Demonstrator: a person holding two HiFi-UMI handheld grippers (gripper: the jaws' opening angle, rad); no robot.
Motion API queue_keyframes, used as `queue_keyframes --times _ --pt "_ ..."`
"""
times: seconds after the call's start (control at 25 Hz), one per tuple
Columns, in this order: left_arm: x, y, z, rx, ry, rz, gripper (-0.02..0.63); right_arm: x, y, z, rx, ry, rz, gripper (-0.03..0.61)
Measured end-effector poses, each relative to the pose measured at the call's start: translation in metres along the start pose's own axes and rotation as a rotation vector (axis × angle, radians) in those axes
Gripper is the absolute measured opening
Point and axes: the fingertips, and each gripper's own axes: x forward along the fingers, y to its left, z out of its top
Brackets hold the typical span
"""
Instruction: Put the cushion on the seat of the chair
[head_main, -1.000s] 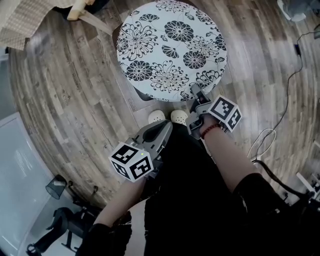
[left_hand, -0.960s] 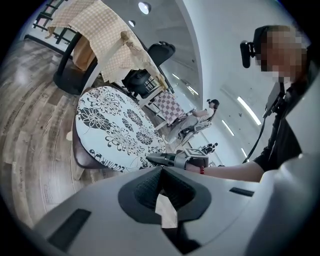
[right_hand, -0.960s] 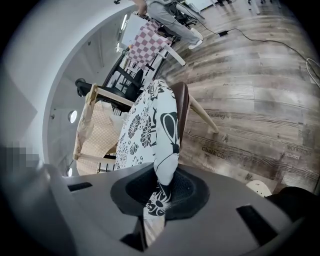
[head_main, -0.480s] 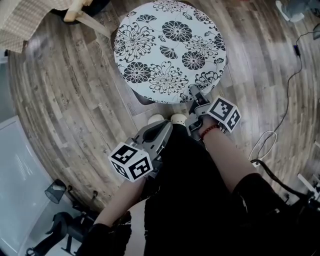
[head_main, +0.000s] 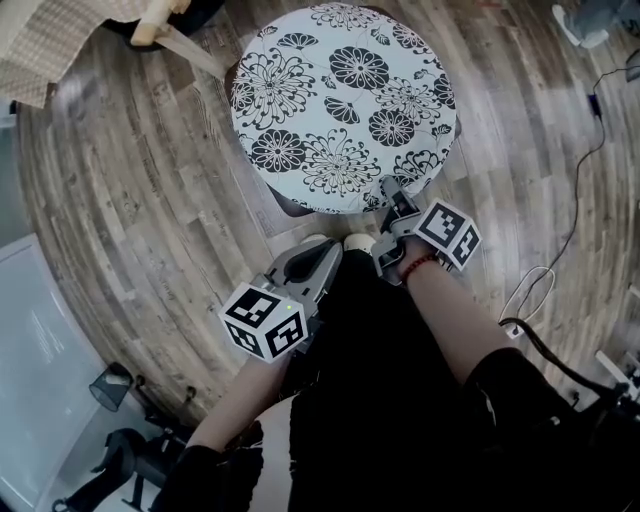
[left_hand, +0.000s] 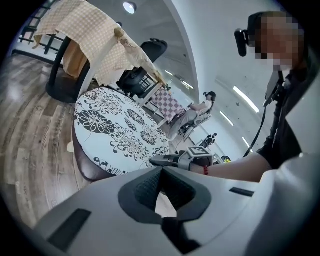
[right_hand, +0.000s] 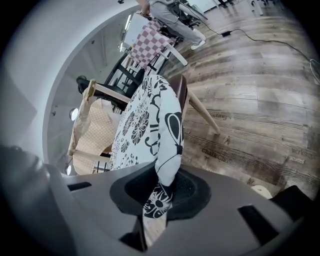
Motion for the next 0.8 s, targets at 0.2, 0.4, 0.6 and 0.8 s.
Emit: queue_keyframes --times 0.2,0.4,0.6,0.8 --pt "-0.002 0.001 0.01 -0.022 -0.019 -0.008 0.015 0.0 -0.006 0.0 0.026 -0.008 -0.033 0.079" --pt "-0.011 -0.001 0.024 -0.032 -0.026 0.007 0.015 -0.001 -0.008 -0.001 0.026 0.014 -0.085 0.1" --pt "-0.028 -0.009 0.036 -0.05 -0.017 0.044 0.015 -0.005 -0.01 0.001 0.024 0.047 -0.16 0.134" --pt "-0.044 -0.023 0.053 -0.07 -0.03 0.075 0.015 -0.015 -0.017 0.006 0.034 0.063 -0.248 0.226"
